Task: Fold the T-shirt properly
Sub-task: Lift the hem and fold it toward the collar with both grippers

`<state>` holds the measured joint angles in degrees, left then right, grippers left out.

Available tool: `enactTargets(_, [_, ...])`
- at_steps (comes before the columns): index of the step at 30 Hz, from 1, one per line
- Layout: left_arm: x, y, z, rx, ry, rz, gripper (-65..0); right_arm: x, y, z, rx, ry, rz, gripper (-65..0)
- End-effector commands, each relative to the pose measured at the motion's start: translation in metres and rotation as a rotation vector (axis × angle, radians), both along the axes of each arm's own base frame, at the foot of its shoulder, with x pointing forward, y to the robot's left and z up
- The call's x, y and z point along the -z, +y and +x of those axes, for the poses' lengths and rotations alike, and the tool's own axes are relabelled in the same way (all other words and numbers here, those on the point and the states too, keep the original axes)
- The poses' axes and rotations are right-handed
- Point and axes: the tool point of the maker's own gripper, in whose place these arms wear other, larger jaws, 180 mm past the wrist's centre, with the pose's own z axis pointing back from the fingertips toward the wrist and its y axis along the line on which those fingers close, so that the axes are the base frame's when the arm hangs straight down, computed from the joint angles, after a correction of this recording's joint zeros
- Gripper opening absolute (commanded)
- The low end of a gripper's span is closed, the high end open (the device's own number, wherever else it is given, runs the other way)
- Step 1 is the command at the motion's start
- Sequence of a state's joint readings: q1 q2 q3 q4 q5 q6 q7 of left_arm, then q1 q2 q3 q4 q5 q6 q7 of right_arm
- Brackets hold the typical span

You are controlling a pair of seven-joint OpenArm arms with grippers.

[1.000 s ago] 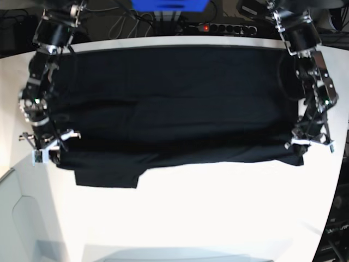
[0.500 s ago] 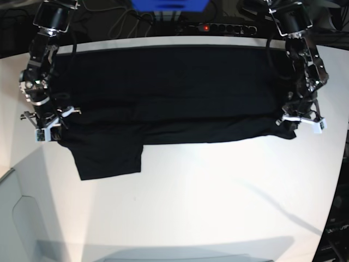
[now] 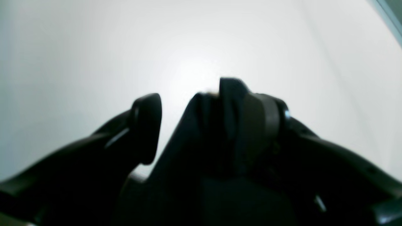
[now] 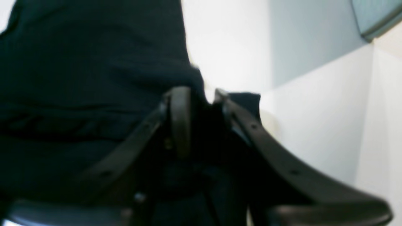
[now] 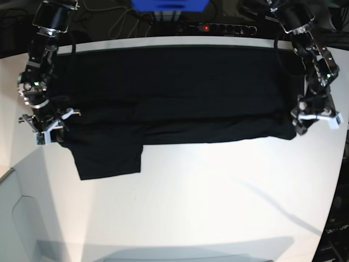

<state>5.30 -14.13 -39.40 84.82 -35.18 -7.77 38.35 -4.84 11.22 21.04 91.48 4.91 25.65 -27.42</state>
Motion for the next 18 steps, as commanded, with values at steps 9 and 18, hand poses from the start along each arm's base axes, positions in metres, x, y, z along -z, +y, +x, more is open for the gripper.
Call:
enactTargets(9, [-0.009,0.016,0.035,-0.035,-0.056,-0.04,-25.7,-0.019,0.0,0.01,-0.016,-0.062,-0.011,-40.6])
enactTargets(18, [0.011,0.002,0.056,0.065,0.03,-0.023,-25.8,-0.019,-0.001,0.01,-0.016,-0.063,-0.014,-40.6])
